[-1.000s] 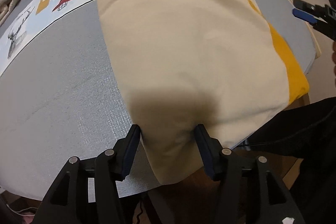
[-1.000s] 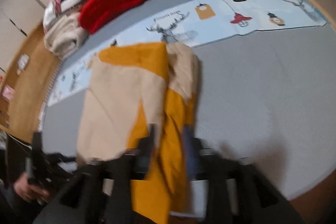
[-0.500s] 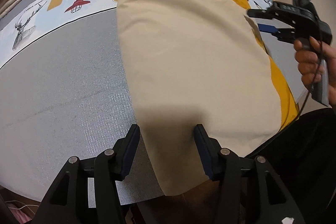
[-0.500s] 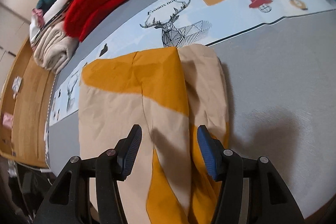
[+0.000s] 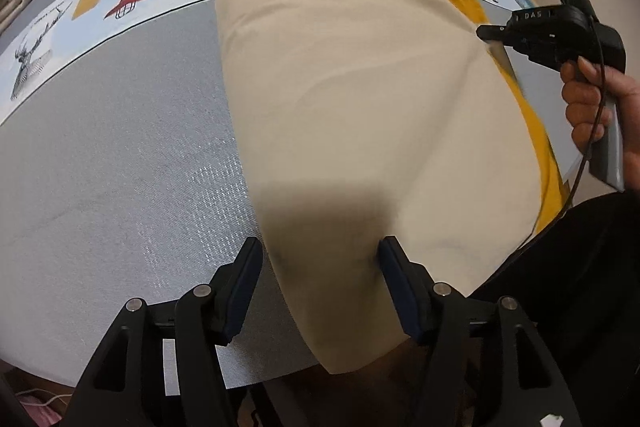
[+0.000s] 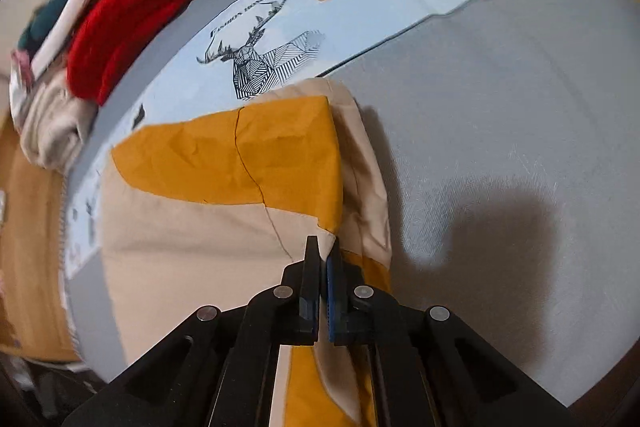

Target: Fold large clothes

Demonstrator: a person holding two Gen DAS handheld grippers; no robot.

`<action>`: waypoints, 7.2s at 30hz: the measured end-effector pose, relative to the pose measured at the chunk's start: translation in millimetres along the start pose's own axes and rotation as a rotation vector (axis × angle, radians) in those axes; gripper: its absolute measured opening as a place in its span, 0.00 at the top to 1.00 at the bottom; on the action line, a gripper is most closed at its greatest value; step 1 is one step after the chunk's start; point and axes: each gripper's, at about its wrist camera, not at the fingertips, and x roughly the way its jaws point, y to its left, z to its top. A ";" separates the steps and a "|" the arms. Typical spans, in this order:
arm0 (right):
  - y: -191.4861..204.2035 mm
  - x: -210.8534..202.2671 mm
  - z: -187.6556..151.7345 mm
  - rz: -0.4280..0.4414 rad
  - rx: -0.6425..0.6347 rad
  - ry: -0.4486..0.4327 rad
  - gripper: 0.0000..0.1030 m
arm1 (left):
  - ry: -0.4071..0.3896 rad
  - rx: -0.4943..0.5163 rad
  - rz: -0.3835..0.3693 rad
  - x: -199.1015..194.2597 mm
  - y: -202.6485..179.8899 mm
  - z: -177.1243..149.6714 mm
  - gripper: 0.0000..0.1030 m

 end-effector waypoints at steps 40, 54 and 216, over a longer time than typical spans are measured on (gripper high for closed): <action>8.3 -34.1 -82.0 0.118 -0.558 0.201 0.49 | -0.019 0.056 -0.088 -26.5 -4.7 5.8 0.74; -21.7 25.0 -19.4 0.159 -0.164 0.311 0.32 | 0.014 -0.327 -0.286 12.7 96.8 99.5 0.30; 145.2 -138.8 -251.1 -0.173 -0.442 -0.395 0.00 | -0.493 -0.216 0.188 -85.4 -16.1 -114.8 0.01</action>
